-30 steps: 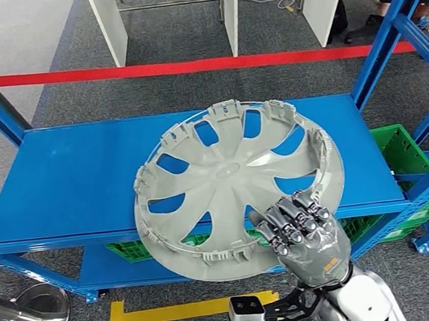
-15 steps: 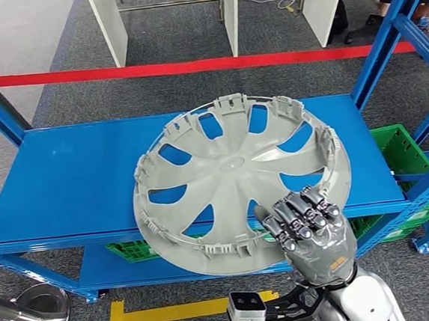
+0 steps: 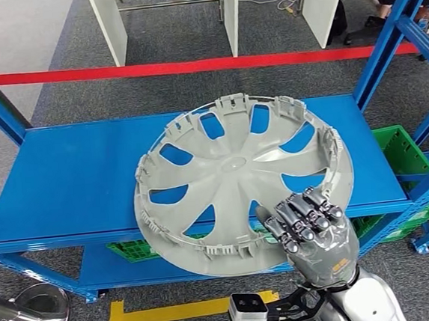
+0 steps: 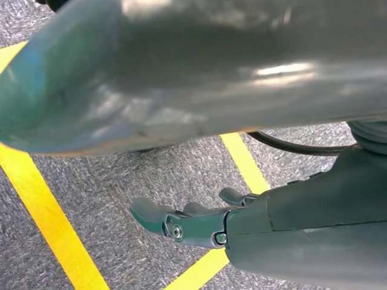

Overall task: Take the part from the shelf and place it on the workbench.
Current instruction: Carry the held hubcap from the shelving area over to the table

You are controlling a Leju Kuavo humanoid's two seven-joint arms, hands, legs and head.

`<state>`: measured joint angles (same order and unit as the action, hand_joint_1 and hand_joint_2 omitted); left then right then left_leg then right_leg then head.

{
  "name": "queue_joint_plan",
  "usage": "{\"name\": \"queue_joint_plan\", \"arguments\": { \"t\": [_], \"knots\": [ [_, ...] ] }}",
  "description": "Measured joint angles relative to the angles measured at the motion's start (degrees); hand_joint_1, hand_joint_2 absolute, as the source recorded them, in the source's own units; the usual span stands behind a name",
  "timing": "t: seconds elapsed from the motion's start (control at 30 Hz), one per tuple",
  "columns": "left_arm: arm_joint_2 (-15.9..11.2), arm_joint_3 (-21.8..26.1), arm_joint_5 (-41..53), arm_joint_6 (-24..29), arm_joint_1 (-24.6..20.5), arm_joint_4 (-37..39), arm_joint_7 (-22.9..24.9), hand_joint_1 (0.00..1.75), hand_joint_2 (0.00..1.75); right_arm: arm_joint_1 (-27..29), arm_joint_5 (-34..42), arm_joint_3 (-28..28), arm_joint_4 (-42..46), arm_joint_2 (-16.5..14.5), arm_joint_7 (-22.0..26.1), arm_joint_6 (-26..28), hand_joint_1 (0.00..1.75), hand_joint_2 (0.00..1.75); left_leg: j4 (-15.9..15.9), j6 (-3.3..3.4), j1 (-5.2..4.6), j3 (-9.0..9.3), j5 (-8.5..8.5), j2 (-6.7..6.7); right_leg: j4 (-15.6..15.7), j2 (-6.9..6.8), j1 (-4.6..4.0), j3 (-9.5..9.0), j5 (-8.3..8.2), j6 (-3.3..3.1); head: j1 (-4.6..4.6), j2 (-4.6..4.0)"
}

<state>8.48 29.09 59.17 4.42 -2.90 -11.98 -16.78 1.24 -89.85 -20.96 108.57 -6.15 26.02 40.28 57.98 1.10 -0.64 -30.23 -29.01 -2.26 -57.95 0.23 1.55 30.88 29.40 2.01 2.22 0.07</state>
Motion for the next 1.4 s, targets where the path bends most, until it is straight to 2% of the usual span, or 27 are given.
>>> {"name": "queue_joint_plan", "arguments": {
  "t": [0.07,0.1,0.17,0.23,0.27,0.3,0.33,0.4,0.47,0.53,0.6,0.7,0.73,0.77,0.8,0.9,0.97,1.03,1.07,1.1,1.13,1.2,1.23,1.27,1.3,1.37,1.4],
  "knots": [
    [0.0,0.0,0.0,0.0,-0.1,0.0,0.1,0.00,0.00,0.1,0.0,0.1,0.3,-0.1,0.1,0.0,1.75,1.75,-0.9,0.65,0.23,0.19,0.78,0.22,-0.6,-0.03,-0.05,0.55,0.89,0.37,-0.10,0.00],
    [0.0,0.0,0.1,0.0,-0.1,0.0,0.1,0.00,0.00,0.2,0.0,0.1,0.5,-0.2,0.2,0.0,1.75,1.75,-1.3,0.98,0.36,0.24,1.17,0.36,-2.3,-0.07,-0.10,1.37,2.22,0.43,-0.21,0.01],
    [0.0,0.0,0.3,0.0,-0.2,0.0,0.3,0.00,0.00,0.5,0.0,0.3,0.8,-0.2,0.5,0.0,1.75,1.75,-1.5,1.28,0.38,0.05,1.52,0.56,-9.2,-0.13,-0.18,4.44,5.86,0.48,-0.40,0.01],
    [0.0,0.0,0.6,0.1,-0.2,0.0,0.6,0.00,0.00,1.1,0.0,0.8,1.0,-0.2,0.9,0.0,1.75,1.75,-1.3,1.33,0.37,-0.21,1.59,0.66,-15.5,-0.15,-0.15,7.23,7.47,0.65,-0.41,0.00],
    [0.0,0.0,0.7,0.1,-0.2,0.0,0.7,0.00,0.00,1.4,0.0,1.1,1.0,-0.2,1.1,-0.1,1.75,1.75,-1.1,1.32,0.40,-0.28,1.58,0.66,-16.0,-0.16,-0.11,7.42,6.65,0.73,-0.43,0.00],
    [0.0,0.0,0.8,0.1,-0.2,0.0,0.9,0.00,0.00,1.7,0.0,1.4,1.1,-0.2,1.1,-0.1,1.75,1.75,-1.0,1.26,0.45,-0.31,1.55,0.65,-14.1,-0.17,-0.05,6.52,4.84,0.77,-0.43,0.00],
    [0.0,0.0,0.8,0.1,-0.2,0.0,1.0,0.00,0.00,1.8,0.0,1.6,1.2,-0.2,1.2,-0.1,1.75,1.75,-0.7,1.10,0.50,-0.39,1.44,0.64,-10.4,-0.17,0.04,4.81,2.66,0.80,-0.45,0.00],
    [0.0,0.0,0.8,0.2,-0.3,0.0,1.1,0.00,0.00,1.9,0.0,1.9,1.5,-0.2,1.3,-0.1,1.75,1.75,0.1,0.44,0.42,-0.93,1.22,0.58,-3.9,0.05,0.02,1.40,0.20,0.63,-0.43,0.00],
    [0.0,0.0,0.8,0.5,-0.5,0.0,1.5,0.00,0.00,2.2,0.0,2.3,2.0,-0.3,1.7,-0.1,1.75,1.75,0.8,-0.36,0.31,-1.74,1.36,0.49,-1.9,0.33,-0.14,0.54,0.21,0.16,-0.34,0.00],
    [0.0,0.2,0.4,0.8,-0.6,0.0,2.2,0.00,0.00,2.9,0.0,3.0,2.5,-0.6,2.3,-0.1,1.75,1.75,1.2,-1.03,0.43,-2.34,1.45,0.50,-1.6,0.24,-0.13,1.17,-0.01,-0.62,-0.31,0.00],
    [-0.1,0.5,-0.4,0.9,-0.6,0.0,3.0,0.00,0.00,3.9,0.0,4.0,3.1,-0.9,2.9,-0.1,1.75,1.75,3.5,-1.65,0.59,-3.32,-0.88,0.93,-1.4,-0.11,-0.07,1.76,-0.57,-1.60,-0.11,0.00],
    [0.0,1.5,-2.1,0.7,-0.5,0.0,4.0,0.00,0.00,5.7,0.0,5.4,4.3,-1.5,3.9,-0.1,1.75,1.75,13.5,-2.34,0.90,-6.39,-7.65,1.40,-1.4,-0.77,-0.31,2.97,-1.52,-2.41,0.14,0.00],
    [0.0,2.0,-2.7,0.5,-0.5,0.0,4.3,0.00,0.00,6.3,0.0,5.9,4.7,-1.6,4.1,-0.1,1.75,1.75,16.0,-2.42,0.97,-6.87,-8.71,1.42,-1.4,-0.97,-0.43,3.41,-1.86,-2.46,0.13,0.00],
    [0.0,2.5,-3.4,0.4,-0.4,0.0,4.8,0.00,0.00,6.9,0.0,6.5,5.1,-1.8,4.4,-0.1,1.75,1.75,16.6,-2.41,1.00,-6.46,-8.62,1.43,-1.4,-1.13,-0.53,3.87,-2.23,-2.46,0.13,0.00],
    [-0.1,3.1,-4.3,0.2,-0.3,0.0,5.3,0.00,0.00,7.6,0.0,7.0,5.6,-2.0,4.6,-0.1,1.75,1.75,15.0,-2.31,1.01,-5.02,-7.47,1.44,-1.4,-1.23,-0.62,4.31,-2.61,-2.42,0.13,0.00],
    [-0.3,5.7,-8.6,-0.6,-0.4,0.0,8.0,0.00,0.00,9.6,0.0,8.4,7.7,-2.7,4.3,-0.1,1.75,1.75,3.1,-1.59,0.85,2.34,-3.48,1.45,-1.4,-1.35,-0.81,5.36,-3.76,-1.92,0.10,0.00],
    [-0.5,8.3,-11.9,-0.9,-0.4,0.0,9.5,0.00,0.00,10.5,0.0,9.0,9.1,-3.0,3.6,-0.1,1.75,1.75,-0.9,-1.17,0.47,4.26,-3.04,1.42,-1.2,-1.40,-0.79,5.66,-4.65,-1.26,0.12,0.00],
    [-0.8,11.1,-14.5,-0.9,-0.3,0.0,10.5,0.00,0.00,11.1,0.0,9.6,10.2,-3.1,3.0,-0.1,1.75,1.75,-1.5,-0.57,0.23,3.74,-2.18,1.48,-0.9,-1.37,-0.54,5.85,-5.47,-0.49,0.15,0.00],
    [-0.9,12.4,-15.8,-0.8,-0.3,0.0,11.0,0.00,0.00,11.3,0.0,9.8,10.5,-3.1,2.7,-0.1,1.75,1.75,-1.7,-0.14,0.22,3.33,-1.57,1.58,-1.1,-1.22,-0.42,6.17,-4.93,-0.20,0.17,0.00],
    [-1.1,13.8,-17.1,-0.7,-0.3,0.0,11.3,0.00,0.00,11.6,0.0,10.0,10.9,-3.1,2.2,-0.1,1.75,1.75,-1.9,0.33,0.26,2.80,-0.88,1.69,-2.2,-1.01,-0.37,6.70,-3.31,0.02,0.06,0.00],
    [-1.3,15.1,-18.2,-0.5,-0.3,0.0,11.6,0.00,0.00,11.7,0.0,10.2,11.2,-3.1,1.7,-0.1,1.75,1.75,-2.1,0.70,0.33,2.14,-0.19,1.81,-4.3,-0.80,-0.35,7.42,-0.73,0.13,-0.03,0.00],
    [-1.8,17.4,-19.5,-0.3,-0.4,0.0,11.9,0.00,0.00,11.8,0.0,10.3,11.5,-3.1,0.9,-0.1,1.75,1.75,-1.9,1.09,0.17,0.61,0.99,1.93,-11.1,-0.52,-0.43,8.93,4.91,0.24,-0.21,0.00],
    [-2.0,18.3,-19.8,-0.2,-0.4,0.0,11.9,0.00,0.00,11.8,0.0,10.3,11.7,-3.1,0.7,-0.1,1.75,1.75,-1.8,1.11,0.07,-0.24,1.56,1.96,-14.3,-0.48,-0.44,9.24,6.19,0.26,-0.22,0.00],
    [-2.1,19.0,-20.0,-0.2,-0.4,0.0,12.0,0.00,0.00,11.8,0.0,10.4,11.7,-3.1,0.6,-0.1,1.75,1.75,-1.6,1.10,-0.01,-1.12,2.10,2.00,-16.2,-0.46,-0.45,8.93,6.09,0.27,-0.22,0.00],
    [-2.1,19.6,-20.2,-0.2,-0.4,0.0,12.0,0.00,0.00,11.8,0.0,10.4,11.7,-3.1,0.4,-0.1,1.75,1.75,-1.4,1.04,-0.05,-2.00,2.60,2.02,-16.2,-0.46,-0.47,7.72,4.84,0.23,-0.23,0.00],
    [-2.2,20.7,-20.7,-0.3,-0.5,0.0,11.8,0.00,0.00,11.8,0.0,10.4,11.8,-3.1,-0.1,-0.1,1.75,1.75,-0.7,0.77,-0.03,-3.47,3.37,2.01,-10.7,-0.42,-0.47,2.74,1.97,0.08,-0.24,0.00],
    [-2.2,21.2,-21.1,-0.4,-0.5,0.0,11.6,0.00,0.00,11.7,0.0,10.4,11.8,-3.1,-0.4,-0.1,1.75,1.75,-0.3,0.55,-0.08,-4.09,3.65,1.98,-6.5,-0.35,-0.52,-0.34,1.74,-0.02,-0.21,0.00]
  ]
}}
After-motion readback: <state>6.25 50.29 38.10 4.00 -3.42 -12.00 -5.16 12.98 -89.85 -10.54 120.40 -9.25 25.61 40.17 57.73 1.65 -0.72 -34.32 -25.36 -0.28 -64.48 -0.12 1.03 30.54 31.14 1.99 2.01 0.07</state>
